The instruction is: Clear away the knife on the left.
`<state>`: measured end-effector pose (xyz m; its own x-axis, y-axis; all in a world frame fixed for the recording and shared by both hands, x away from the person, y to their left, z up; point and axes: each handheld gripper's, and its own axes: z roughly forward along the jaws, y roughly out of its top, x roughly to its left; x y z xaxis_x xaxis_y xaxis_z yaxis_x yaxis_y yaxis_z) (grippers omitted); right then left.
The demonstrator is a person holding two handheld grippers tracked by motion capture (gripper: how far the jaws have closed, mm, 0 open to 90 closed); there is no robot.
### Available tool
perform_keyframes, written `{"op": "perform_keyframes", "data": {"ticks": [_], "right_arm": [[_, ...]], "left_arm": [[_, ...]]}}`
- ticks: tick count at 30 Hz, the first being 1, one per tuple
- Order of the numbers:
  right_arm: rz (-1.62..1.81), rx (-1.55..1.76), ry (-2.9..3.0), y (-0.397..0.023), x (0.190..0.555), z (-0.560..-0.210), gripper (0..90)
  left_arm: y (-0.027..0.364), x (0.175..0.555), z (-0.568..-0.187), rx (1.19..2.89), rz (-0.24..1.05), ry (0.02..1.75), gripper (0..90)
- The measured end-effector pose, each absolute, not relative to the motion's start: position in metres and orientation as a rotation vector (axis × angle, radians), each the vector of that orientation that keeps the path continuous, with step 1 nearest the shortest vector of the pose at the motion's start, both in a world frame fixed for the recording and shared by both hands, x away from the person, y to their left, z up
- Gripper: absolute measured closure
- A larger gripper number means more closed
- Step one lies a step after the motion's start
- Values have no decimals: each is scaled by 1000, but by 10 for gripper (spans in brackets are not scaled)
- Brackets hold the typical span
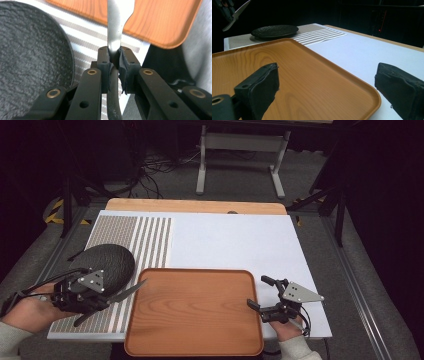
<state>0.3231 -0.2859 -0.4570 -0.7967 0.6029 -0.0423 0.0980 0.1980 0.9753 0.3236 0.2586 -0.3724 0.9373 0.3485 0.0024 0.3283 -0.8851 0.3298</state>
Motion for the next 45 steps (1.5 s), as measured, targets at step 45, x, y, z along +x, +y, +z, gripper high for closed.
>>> {"op": "perform_keyframes", "data": {"ticks": [45], "right_arm": [[1649,653,2071,-286,323,-457,61]], "left_arm": [[172,317,-399,2554,-47,805,799]]}}
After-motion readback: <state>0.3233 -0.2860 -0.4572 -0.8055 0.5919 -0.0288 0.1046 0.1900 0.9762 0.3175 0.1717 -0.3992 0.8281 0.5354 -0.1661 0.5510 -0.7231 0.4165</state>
